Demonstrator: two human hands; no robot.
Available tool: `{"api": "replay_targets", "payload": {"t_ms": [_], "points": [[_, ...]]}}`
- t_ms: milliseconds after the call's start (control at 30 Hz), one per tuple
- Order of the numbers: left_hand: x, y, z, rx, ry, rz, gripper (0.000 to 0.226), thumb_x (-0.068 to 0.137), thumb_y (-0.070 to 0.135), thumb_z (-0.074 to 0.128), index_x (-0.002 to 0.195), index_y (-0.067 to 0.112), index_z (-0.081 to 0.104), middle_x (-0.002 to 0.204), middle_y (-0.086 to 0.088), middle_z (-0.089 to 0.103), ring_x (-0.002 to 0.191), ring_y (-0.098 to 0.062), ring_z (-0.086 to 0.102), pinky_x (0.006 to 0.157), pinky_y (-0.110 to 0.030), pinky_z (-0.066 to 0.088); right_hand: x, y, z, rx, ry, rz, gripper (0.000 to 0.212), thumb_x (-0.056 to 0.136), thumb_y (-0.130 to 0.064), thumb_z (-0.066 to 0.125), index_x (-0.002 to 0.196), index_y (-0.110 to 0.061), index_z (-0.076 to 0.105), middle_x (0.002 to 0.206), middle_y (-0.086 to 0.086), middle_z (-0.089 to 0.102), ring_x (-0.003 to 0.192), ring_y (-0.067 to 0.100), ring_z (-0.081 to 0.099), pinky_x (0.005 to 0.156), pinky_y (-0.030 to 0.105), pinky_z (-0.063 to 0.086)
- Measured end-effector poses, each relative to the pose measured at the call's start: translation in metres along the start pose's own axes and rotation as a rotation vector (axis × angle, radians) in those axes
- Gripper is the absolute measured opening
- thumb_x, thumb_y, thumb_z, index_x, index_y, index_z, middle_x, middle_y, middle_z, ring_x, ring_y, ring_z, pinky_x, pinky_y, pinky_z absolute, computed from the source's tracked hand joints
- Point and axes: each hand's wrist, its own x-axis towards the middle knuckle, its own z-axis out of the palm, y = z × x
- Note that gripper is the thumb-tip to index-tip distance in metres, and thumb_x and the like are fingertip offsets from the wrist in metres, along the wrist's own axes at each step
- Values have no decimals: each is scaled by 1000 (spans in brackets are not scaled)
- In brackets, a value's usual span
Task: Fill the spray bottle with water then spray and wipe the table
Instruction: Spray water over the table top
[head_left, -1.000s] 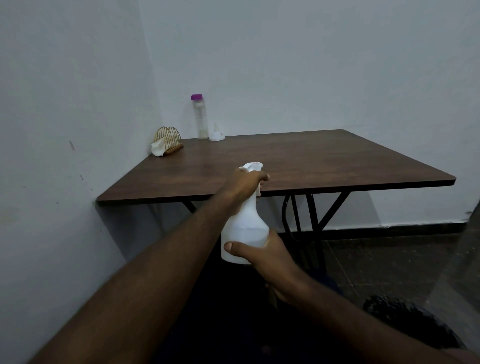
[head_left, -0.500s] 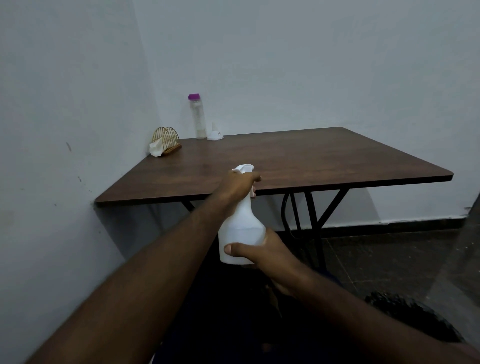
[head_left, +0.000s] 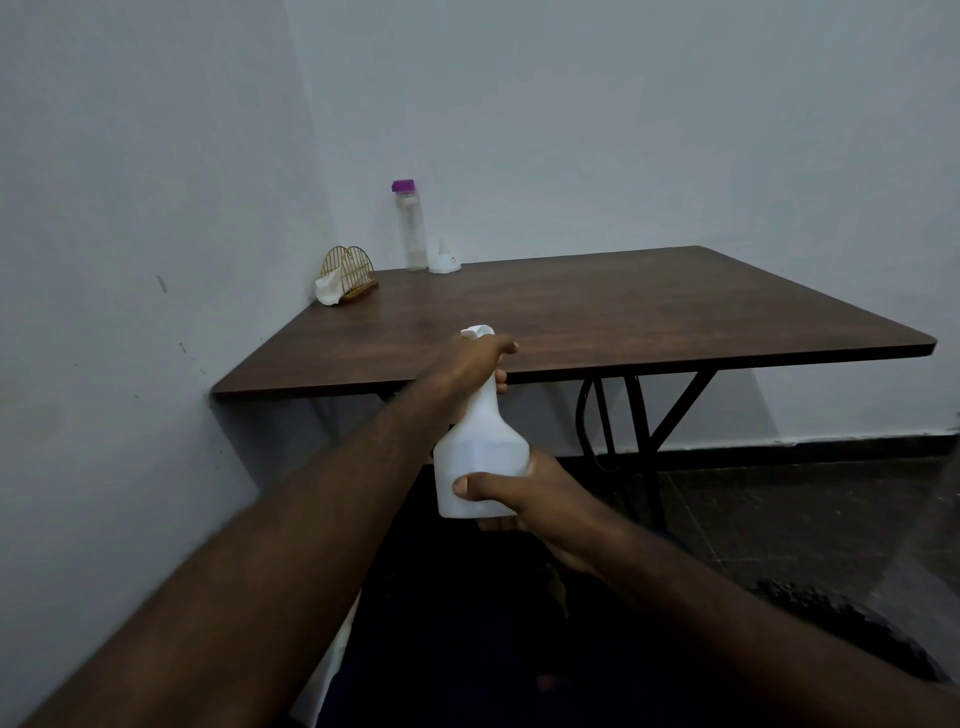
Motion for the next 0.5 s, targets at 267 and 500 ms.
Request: {"api": "replay_targets", "payload": {"t_ms": [267,500], "points": [[-4,1,4,-47,28,-2,29,75,25,68,96,6,62,74,-7,56,59,-20,58,68,-36,55,-2,0,0,8,-1,8,42,77,-16,81,117,-14,68,109,10,74,99,27,72,77,37,59],[-10,7,4,109,138,58,19,69,25,63,76,10,54,72,-12,57,63,-25,56,70,-38,54,-1,-3,0,27,-41,6,40,80,-12,78,118,-16,67,111,8,74,103,27,71,88,42,58]]}}
